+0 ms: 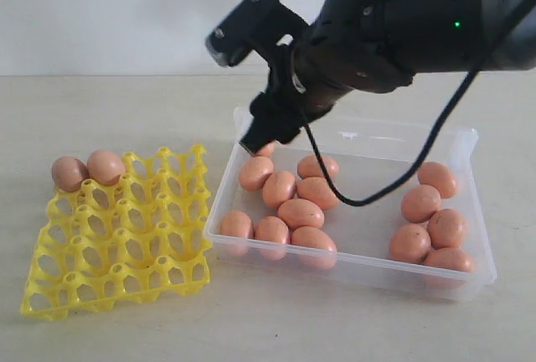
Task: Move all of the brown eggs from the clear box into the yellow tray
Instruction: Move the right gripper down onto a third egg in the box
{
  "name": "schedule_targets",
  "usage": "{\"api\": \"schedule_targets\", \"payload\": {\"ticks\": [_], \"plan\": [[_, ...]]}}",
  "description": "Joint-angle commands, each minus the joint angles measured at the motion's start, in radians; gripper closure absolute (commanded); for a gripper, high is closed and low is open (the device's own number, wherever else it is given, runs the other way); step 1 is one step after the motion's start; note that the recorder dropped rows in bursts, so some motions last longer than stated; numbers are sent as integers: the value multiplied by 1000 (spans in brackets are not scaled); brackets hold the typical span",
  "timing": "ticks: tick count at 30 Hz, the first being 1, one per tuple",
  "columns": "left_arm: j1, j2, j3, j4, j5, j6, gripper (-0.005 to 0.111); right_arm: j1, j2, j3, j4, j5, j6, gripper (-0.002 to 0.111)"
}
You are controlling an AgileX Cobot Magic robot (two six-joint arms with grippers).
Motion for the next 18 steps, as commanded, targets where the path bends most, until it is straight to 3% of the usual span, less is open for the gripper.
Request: {"api": "schedule_targets", "payload": {"ticks": [1, 9, 18], "plan": [[2, -2, 4, -2, -2, -2, 85, -7, -32, 85, 7, 119, -119, 49], [2, -2, 4, -2, -2, -2, 85, -7, -39, 224, 30, 35, -198, 49], [2, -2, 4, -2, -2, -2, 85, -42, -15, 233, -48, -74, -211, 49]]}}
